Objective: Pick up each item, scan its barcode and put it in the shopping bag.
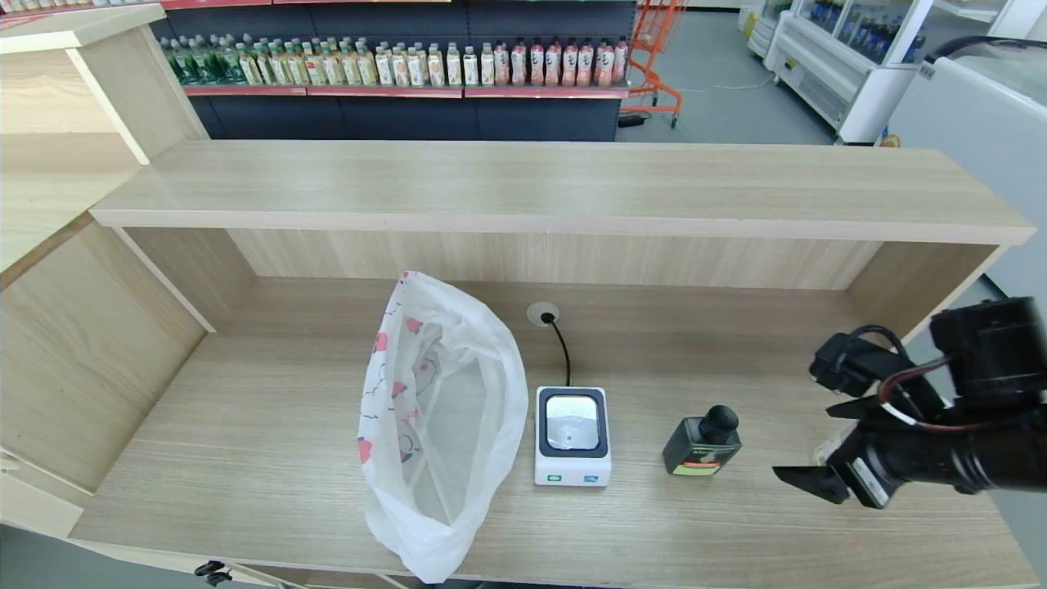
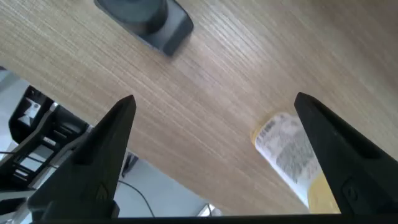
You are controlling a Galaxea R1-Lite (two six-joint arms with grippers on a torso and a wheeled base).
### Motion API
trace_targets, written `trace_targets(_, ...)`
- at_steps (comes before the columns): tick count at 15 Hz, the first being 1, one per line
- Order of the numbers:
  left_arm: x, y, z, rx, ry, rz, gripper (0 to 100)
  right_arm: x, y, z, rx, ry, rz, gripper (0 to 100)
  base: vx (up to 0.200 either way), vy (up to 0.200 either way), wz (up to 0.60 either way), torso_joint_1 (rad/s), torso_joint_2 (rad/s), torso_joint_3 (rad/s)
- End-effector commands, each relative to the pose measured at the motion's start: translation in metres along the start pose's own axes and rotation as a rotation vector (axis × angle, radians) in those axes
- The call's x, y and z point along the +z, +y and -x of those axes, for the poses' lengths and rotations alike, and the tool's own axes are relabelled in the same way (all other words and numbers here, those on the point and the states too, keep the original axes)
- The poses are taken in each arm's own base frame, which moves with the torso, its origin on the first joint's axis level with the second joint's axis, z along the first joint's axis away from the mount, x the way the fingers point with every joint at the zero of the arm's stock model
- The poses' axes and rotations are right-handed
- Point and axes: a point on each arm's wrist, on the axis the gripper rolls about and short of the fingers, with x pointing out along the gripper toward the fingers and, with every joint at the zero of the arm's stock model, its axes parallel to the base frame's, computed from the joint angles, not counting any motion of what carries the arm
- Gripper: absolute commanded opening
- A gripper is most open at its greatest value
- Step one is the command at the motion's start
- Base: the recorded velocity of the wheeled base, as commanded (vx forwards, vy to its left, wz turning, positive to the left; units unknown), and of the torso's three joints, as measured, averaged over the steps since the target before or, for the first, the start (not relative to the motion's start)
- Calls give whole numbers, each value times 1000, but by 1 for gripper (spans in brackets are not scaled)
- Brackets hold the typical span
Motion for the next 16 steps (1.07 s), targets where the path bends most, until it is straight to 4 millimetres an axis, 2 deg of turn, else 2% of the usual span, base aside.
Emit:
trace_targets(1,0,0,0,0,0,0,100,6,11,-46,103,21,50,100,0,0,0,0,0,0)
trace_targets(4,0,0,0,0,0,0,100,17,16,-68,228,-41,79,100,0,0,0,0,0,0)
trace_targets(8,0,0,0,0,0,0,100,27,11,-90,238,-51,119,100,0,0,0,0,0,0)
trace_targets(11,0,0,0,0,0,0,100,28,17,-105,283,-74,133,100,0,0,0,0,0,0)
trace_targets(15,0,0,0,2,0,0,100,33,18,-116,289,-96,150,100,0,0,0,0,0,0)
trace_targets(16,0,0,0,0,0,0,100,34,18,-116,288,-99,150,0,0,0,0,0,0,0)
